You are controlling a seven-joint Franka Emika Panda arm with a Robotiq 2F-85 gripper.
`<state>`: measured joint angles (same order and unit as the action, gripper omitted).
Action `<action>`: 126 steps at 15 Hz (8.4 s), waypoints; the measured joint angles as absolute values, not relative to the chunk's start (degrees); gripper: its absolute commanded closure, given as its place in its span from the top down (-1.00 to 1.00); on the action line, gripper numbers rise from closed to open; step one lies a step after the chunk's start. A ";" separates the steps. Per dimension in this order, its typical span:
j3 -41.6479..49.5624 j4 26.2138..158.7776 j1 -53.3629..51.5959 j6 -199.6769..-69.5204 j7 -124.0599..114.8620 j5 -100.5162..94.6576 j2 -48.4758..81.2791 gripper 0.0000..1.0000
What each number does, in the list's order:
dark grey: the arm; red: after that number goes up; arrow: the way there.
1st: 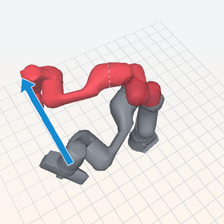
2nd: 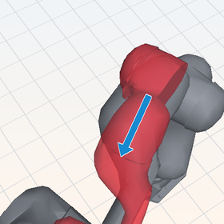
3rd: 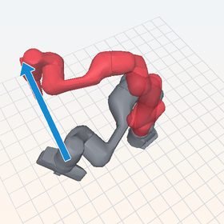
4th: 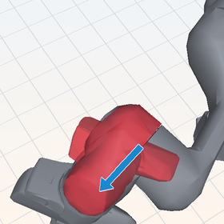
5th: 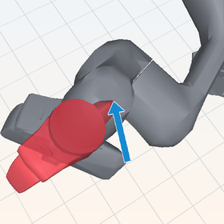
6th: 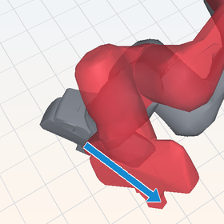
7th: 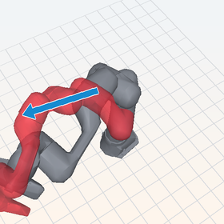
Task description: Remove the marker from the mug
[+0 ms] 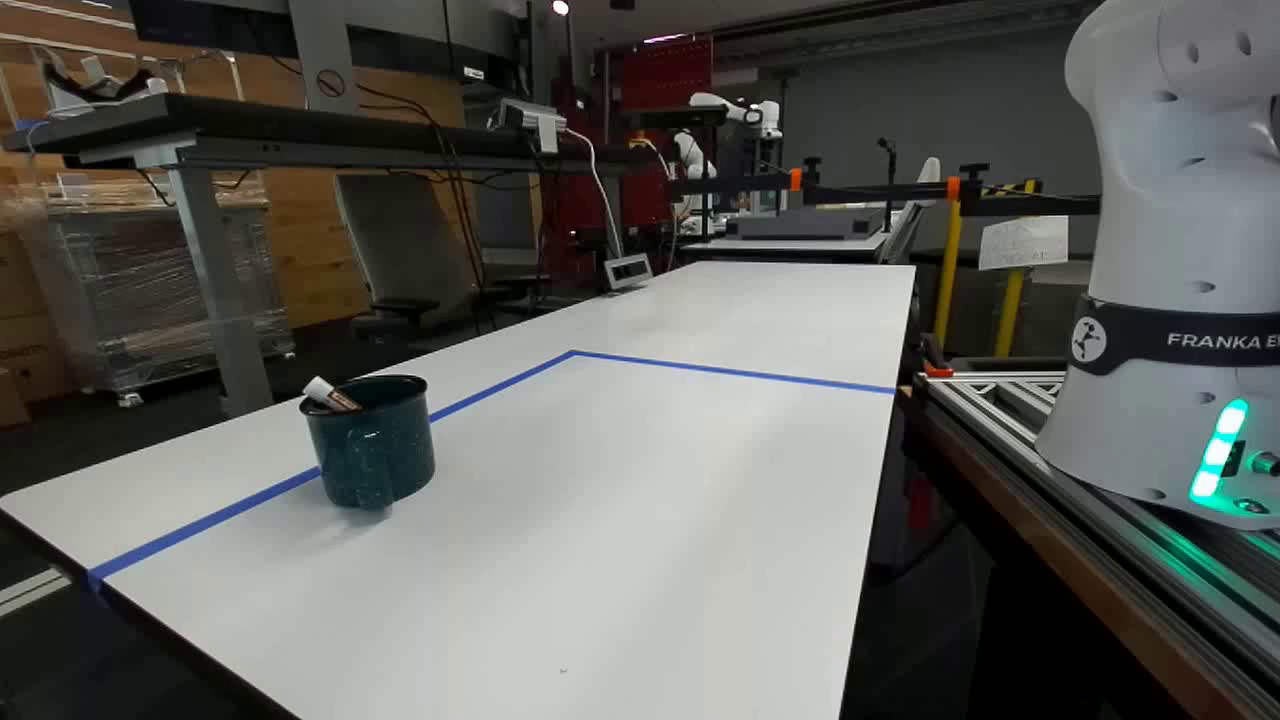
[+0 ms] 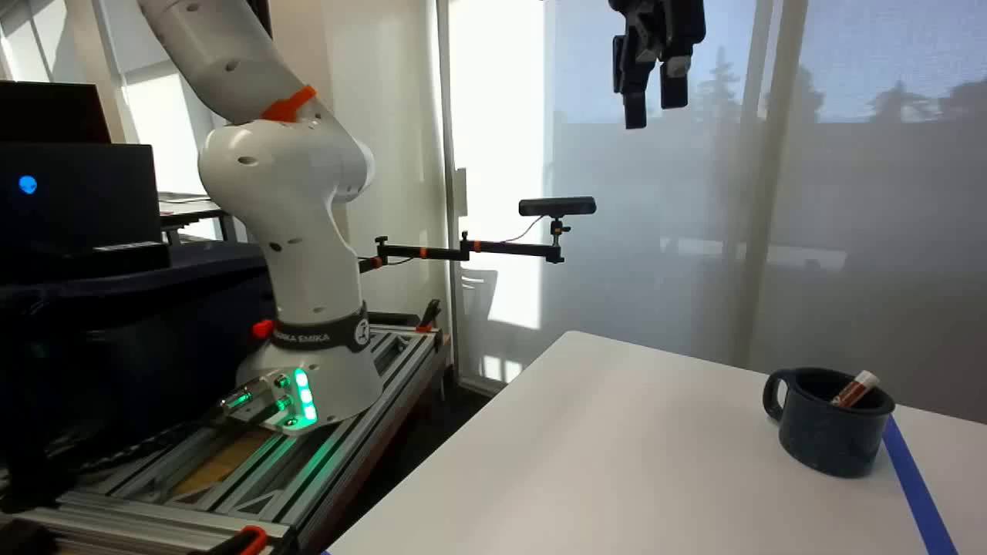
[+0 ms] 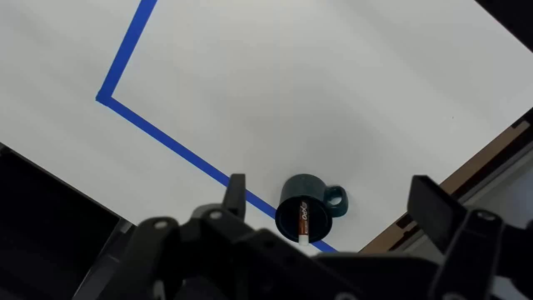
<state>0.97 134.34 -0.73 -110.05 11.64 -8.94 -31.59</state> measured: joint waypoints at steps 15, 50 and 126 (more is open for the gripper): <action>2.34 134.17 -1.24 -119.24 14.00 -7.85 -24.57 1.00; -2.57 114.89 2.01 -142.76 28.83 2.03 18.30 0.24; 2.20 125.42 7.94 -133.49 14.49 5.55 6.27 -0.90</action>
<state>2.20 125.42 7.94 -133.49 14.49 5.55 6.27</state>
